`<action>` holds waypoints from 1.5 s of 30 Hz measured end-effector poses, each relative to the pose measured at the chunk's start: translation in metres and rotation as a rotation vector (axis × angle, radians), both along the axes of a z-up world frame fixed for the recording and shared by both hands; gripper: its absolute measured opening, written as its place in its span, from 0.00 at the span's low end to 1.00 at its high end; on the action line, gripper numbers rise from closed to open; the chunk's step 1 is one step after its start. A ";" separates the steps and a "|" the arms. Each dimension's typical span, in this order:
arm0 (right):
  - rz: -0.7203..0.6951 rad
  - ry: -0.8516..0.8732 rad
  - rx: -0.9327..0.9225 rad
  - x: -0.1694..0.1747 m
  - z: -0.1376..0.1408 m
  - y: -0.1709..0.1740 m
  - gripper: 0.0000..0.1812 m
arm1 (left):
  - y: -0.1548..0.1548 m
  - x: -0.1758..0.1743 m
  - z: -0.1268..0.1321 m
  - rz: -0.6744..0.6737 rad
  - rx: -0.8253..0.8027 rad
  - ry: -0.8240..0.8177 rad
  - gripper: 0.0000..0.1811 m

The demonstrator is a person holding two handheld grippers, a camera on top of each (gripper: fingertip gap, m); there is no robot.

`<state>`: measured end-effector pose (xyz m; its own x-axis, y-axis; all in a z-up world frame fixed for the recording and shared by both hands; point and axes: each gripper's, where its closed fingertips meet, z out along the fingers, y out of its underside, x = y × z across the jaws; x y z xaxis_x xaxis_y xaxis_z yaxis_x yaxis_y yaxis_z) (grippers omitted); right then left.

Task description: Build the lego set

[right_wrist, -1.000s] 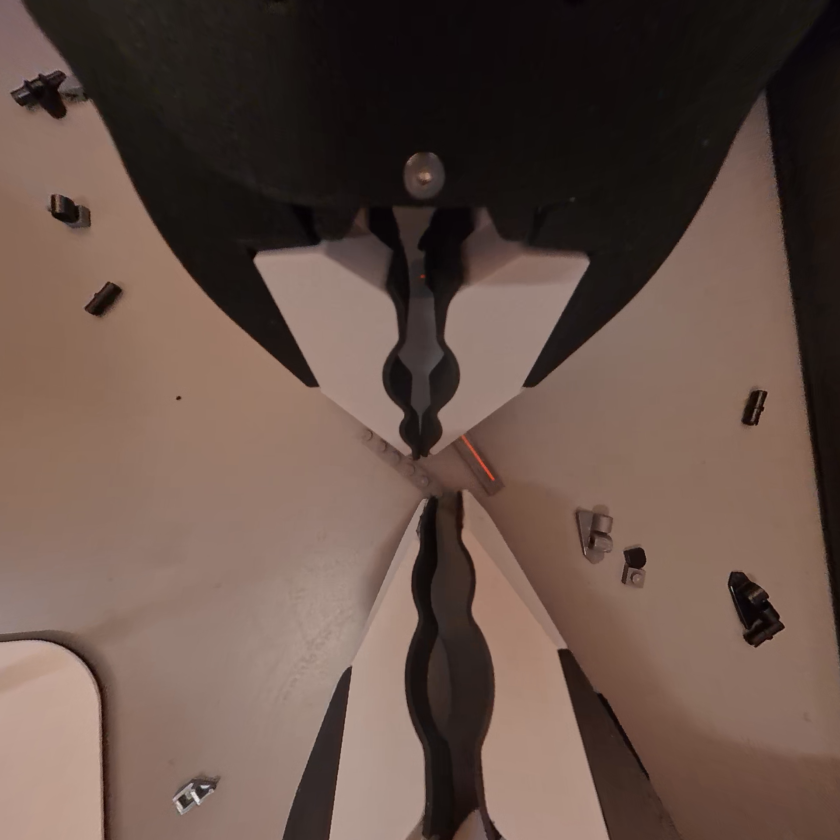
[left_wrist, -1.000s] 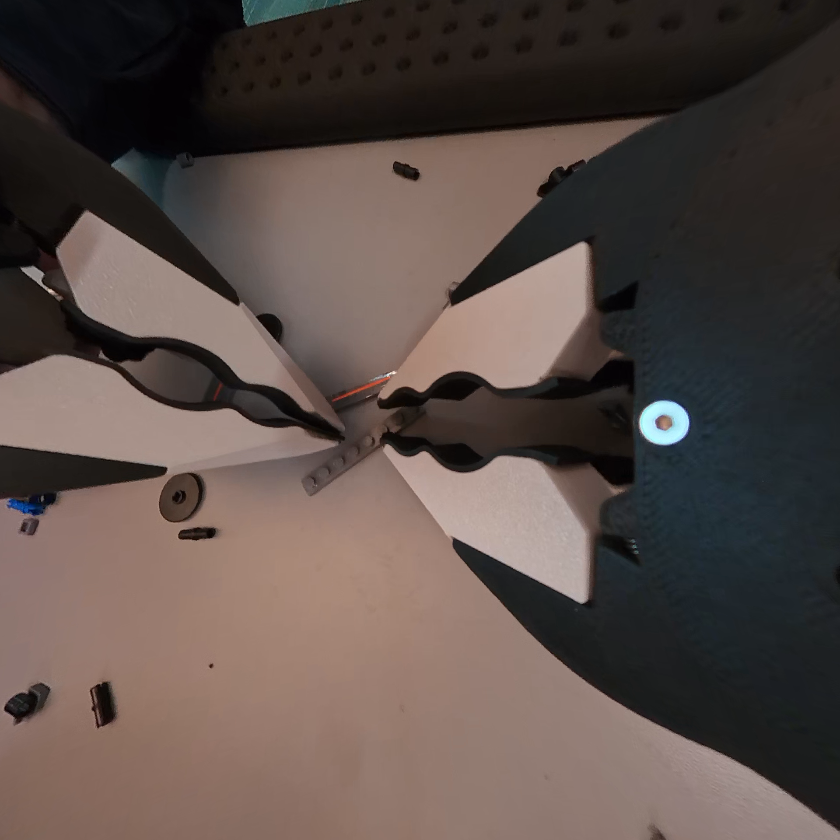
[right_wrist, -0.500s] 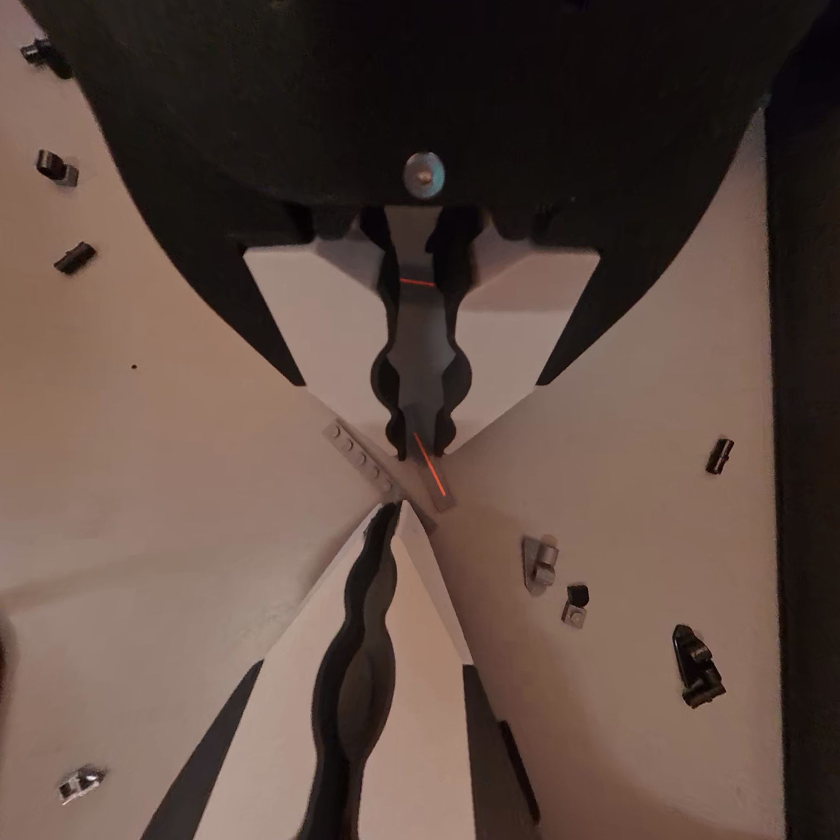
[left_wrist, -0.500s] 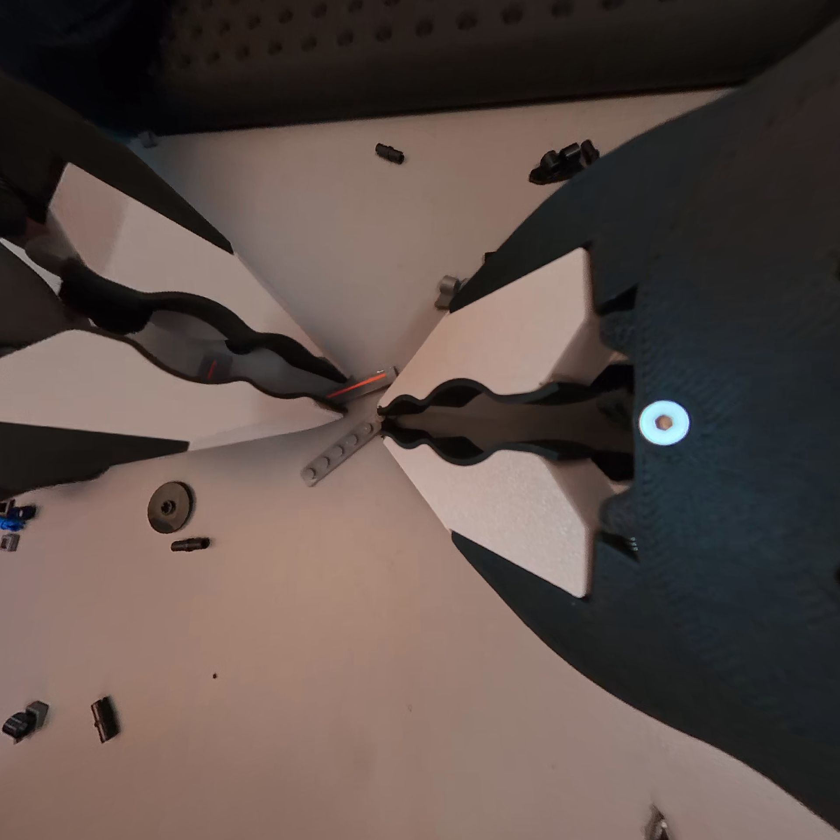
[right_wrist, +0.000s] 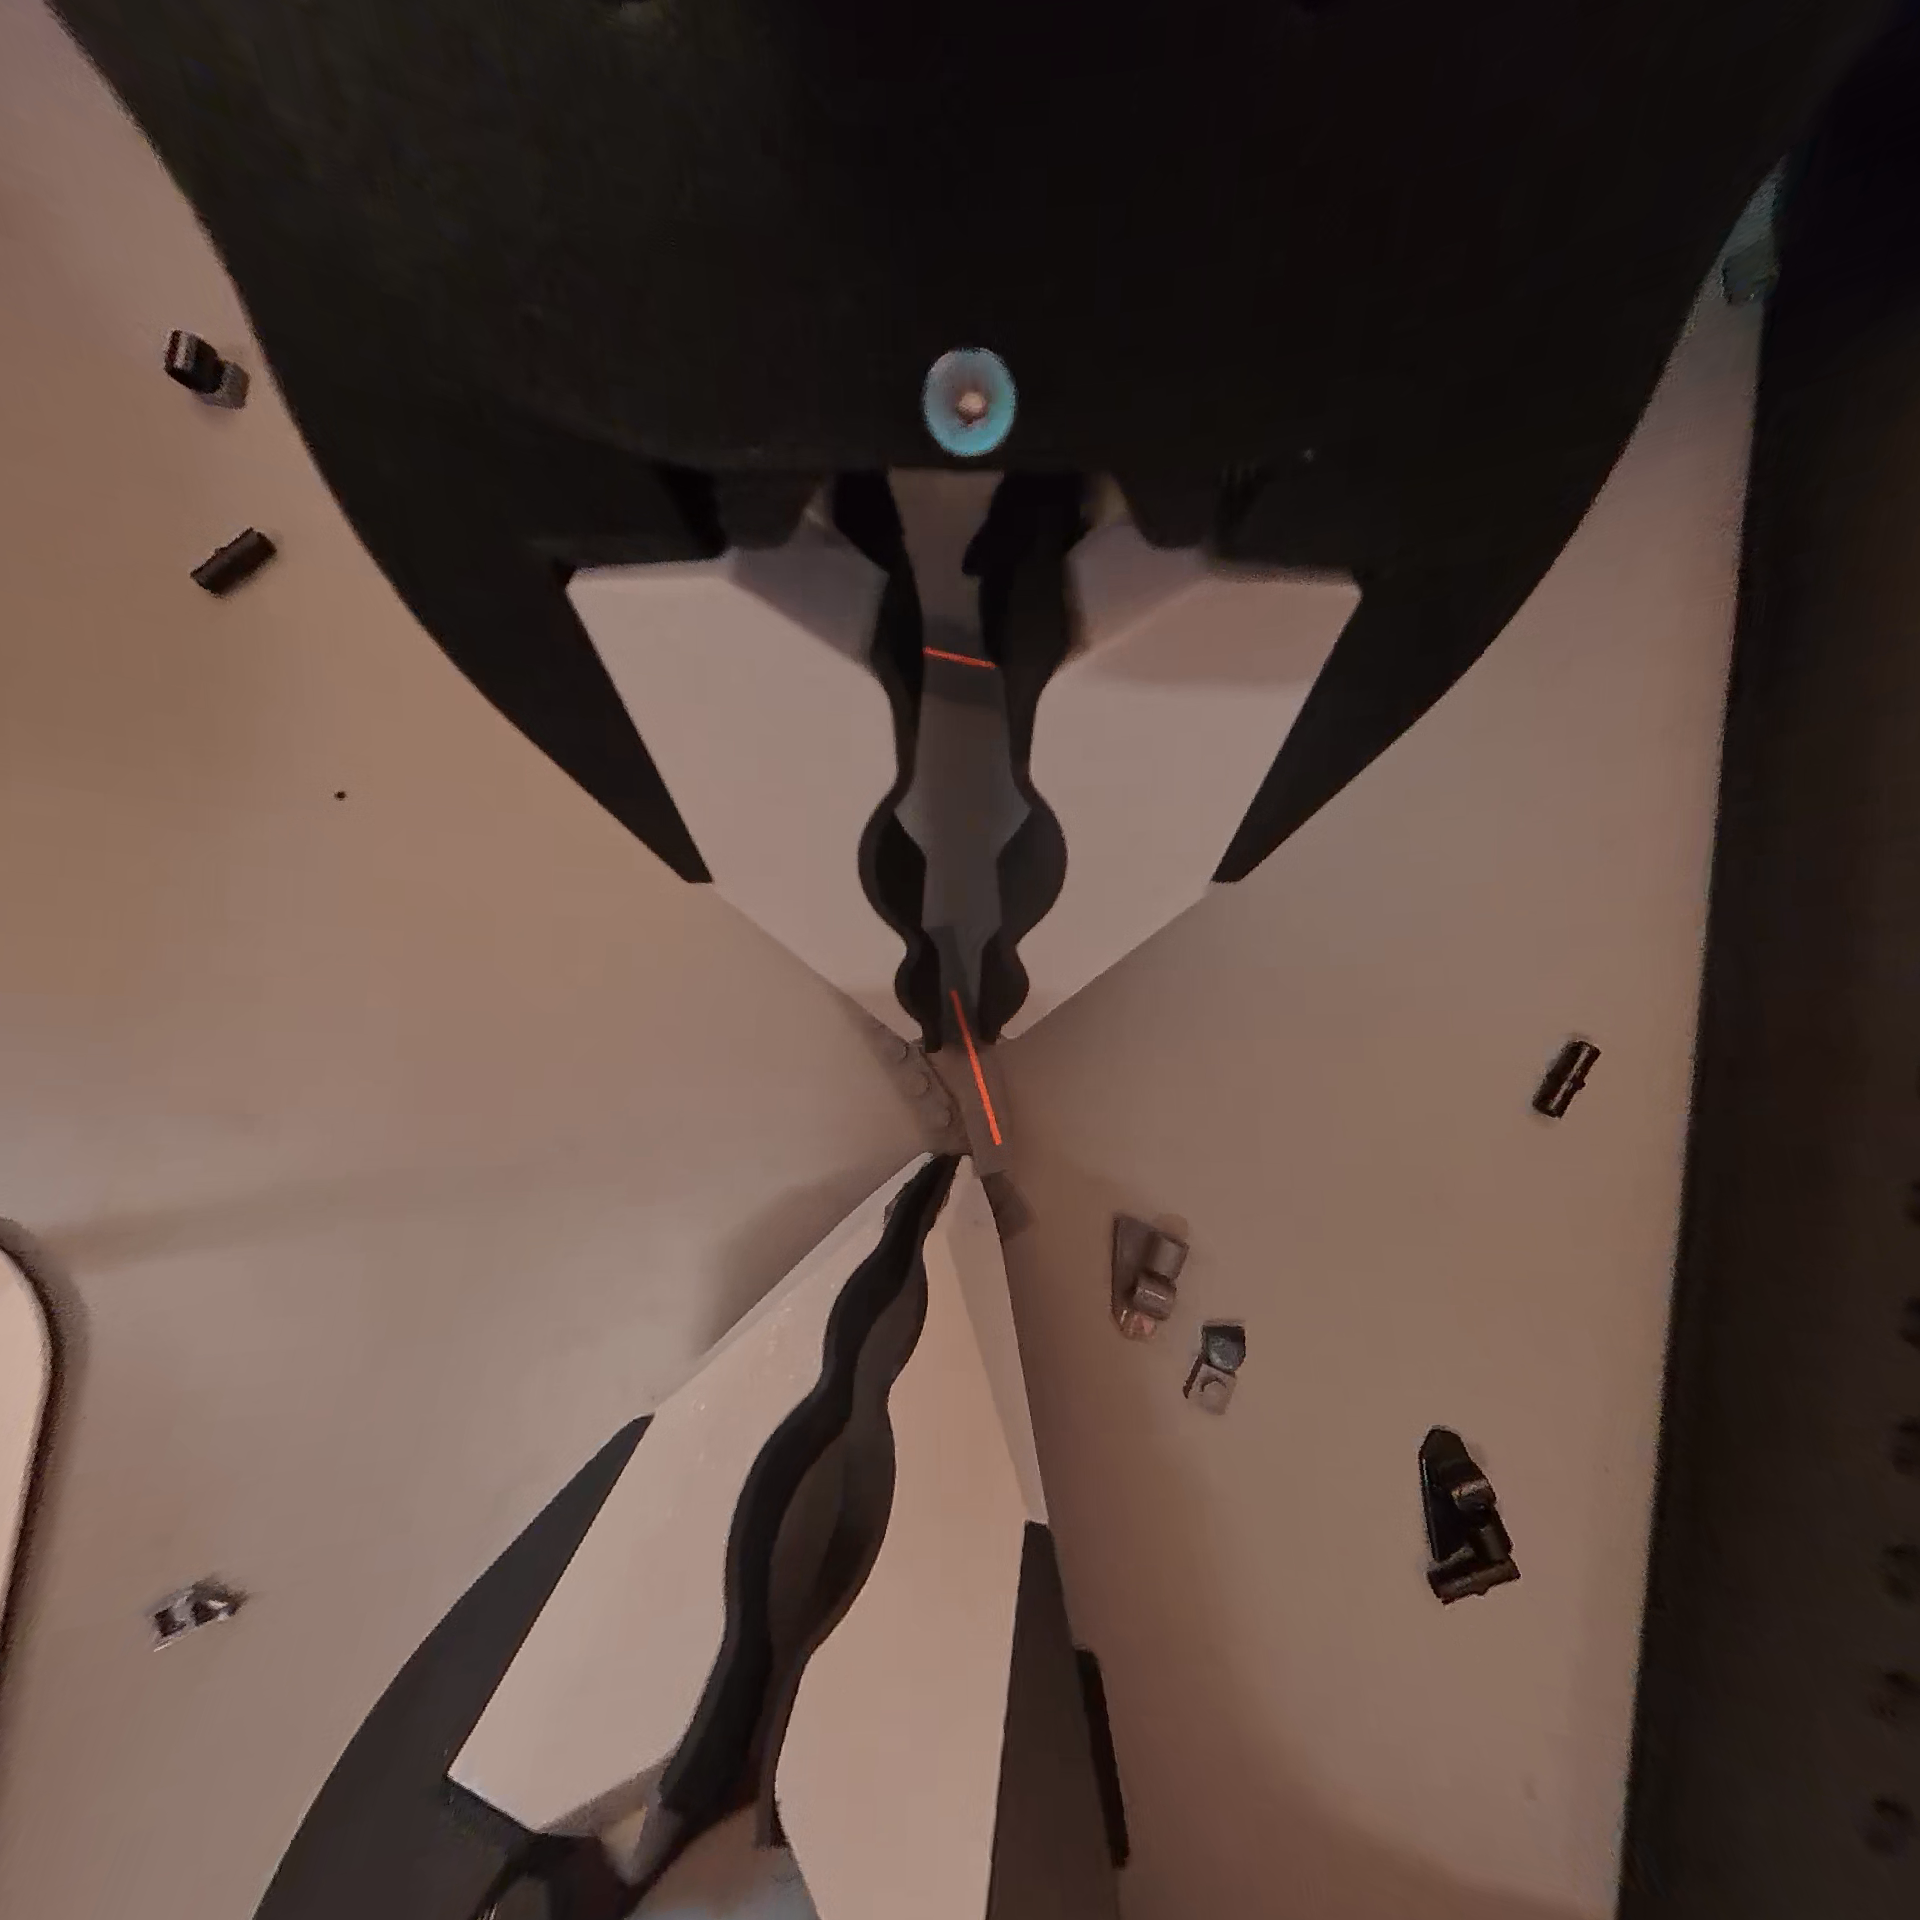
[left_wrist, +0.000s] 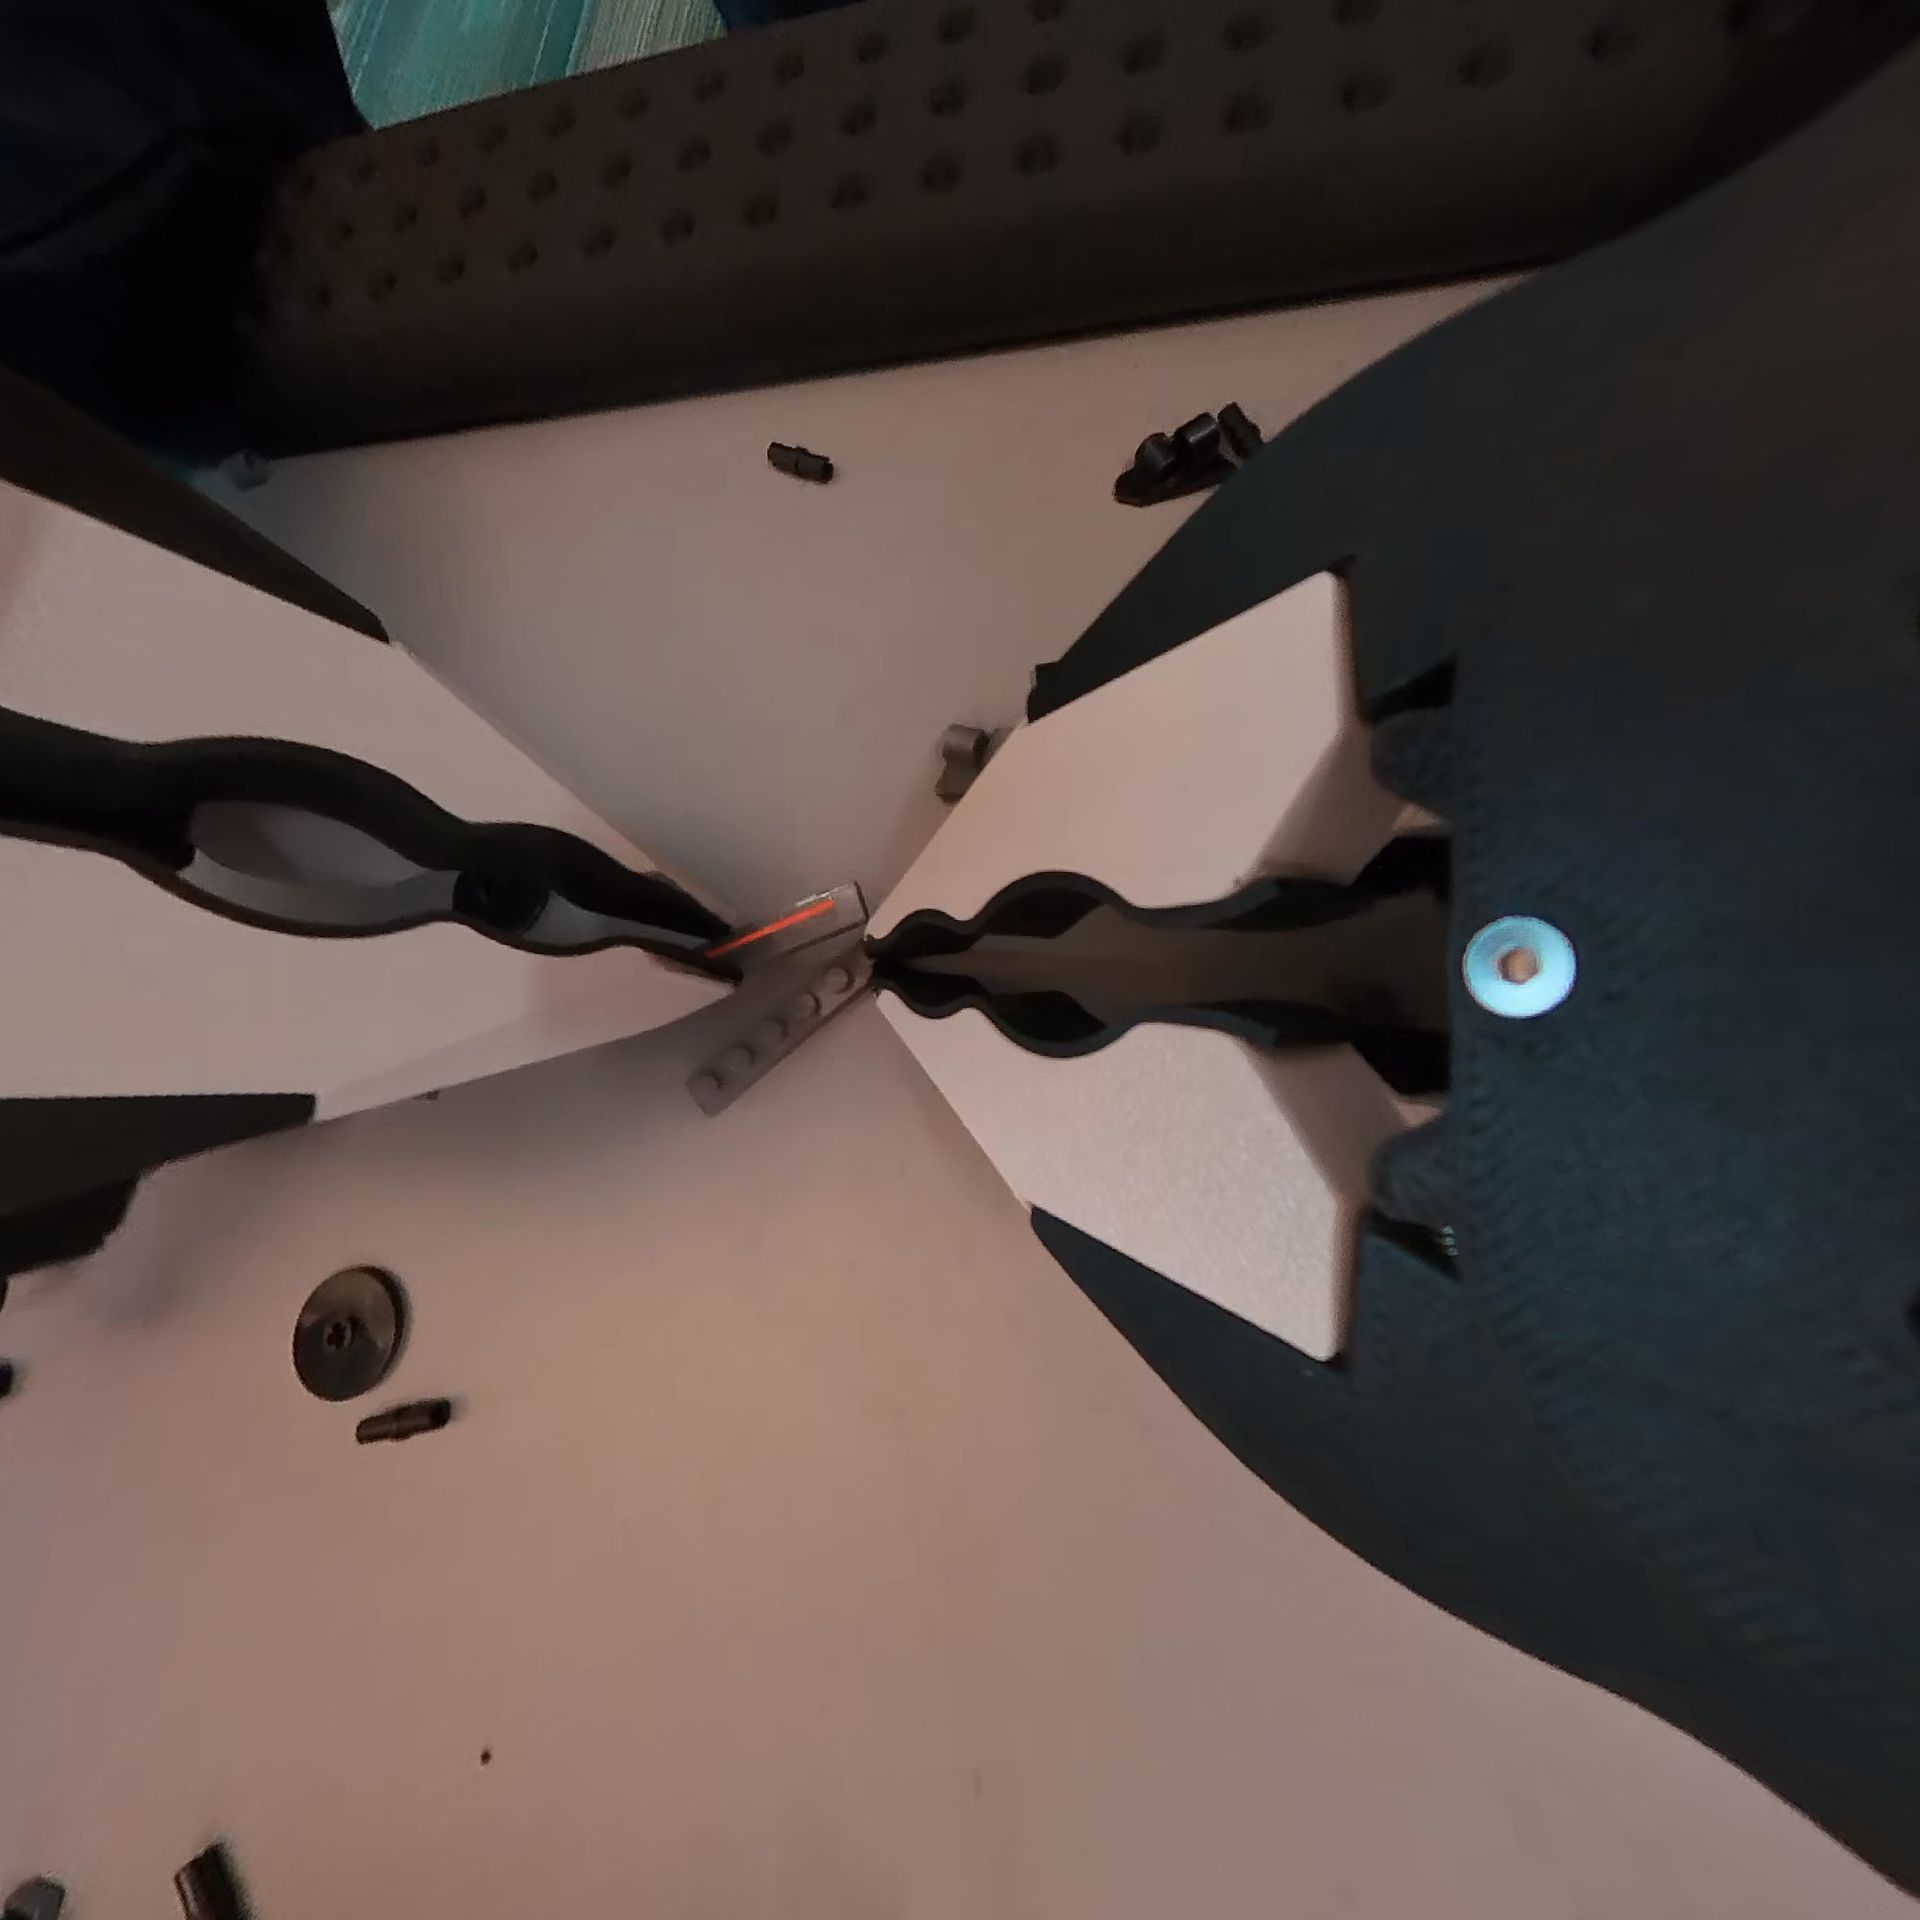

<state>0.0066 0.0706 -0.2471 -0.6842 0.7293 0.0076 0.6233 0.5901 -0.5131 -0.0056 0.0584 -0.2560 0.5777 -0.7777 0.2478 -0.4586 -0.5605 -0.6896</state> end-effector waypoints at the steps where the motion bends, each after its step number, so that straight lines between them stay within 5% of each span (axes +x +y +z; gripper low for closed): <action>1: -0.001 0.003 0.009 -0.001 0.000 0.001 0.03 | 0.001 -0.002 0.001 0.009 -0.001 -0.001 0.00; 17: 0.012 0.067 0.062 -0.014 -0.003 0.000 0.03 | 0.017 -0.014 0.010 0.131 0.026 -0.006 0.03; 45: 0.023 0.071 0.044 -0.016 -0.007 -0.003 0.03 | 0.004 -0.012 0.000 0.075 -0.019 0.055 0.02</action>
